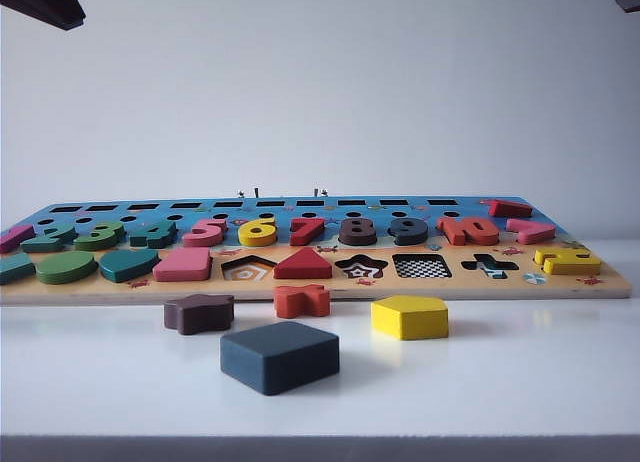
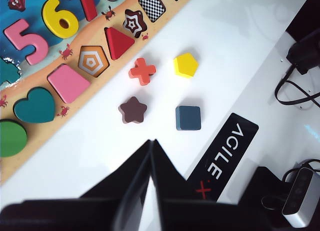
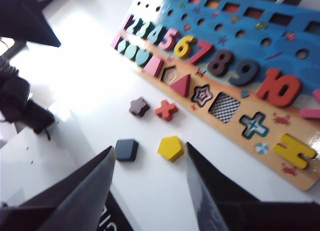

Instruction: Insert the cube into the slot.

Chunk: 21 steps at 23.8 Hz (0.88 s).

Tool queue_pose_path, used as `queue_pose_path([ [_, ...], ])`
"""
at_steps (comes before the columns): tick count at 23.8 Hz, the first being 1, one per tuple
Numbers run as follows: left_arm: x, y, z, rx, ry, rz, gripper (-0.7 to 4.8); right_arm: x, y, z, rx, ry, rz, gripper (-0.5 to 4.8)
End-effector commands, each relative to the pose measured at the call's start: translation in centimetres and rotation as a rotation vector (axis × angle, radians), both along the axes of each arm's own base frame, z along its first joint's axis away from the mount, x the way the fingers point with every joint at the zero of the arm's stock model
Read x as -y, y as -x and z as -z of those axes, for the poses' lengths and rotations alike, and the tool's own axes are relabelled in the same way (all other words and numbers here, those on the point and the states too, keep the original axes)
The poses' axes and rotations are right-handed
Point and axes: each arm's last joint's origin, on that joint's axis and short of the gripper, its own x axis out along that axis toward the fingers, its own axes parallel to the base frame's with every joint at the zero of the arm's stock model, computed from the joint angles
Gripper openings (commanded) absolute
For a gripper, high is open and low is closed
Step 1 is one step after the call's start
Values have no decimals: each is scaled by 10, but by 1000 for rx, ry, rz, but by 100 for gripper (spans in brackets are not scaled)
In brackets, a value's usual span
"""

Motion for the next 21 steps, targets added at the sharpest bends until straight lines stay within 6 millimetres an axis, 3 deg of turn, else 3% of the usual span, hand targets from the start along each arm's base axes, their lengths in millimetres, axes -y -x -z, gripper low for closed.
queue_pose_path([
  [1,2,-4,-1,32,5,32,17,-7,0,0,-23,71,-84,263],
  [10,6,-10,-1,70,34,50,17,-55,-11,2,-122,441,-171,262],
  [14,6,-12,0,81,35,56,17,-93,-7,3,-164,538,-213,262],
  [18,6,-11,6,78,26,69,17,-133,-10,2,-315,538,-48,260],
  [21,6,-11,7,78,25,73,17,-146,-15,7,-418,474,65,252],
])
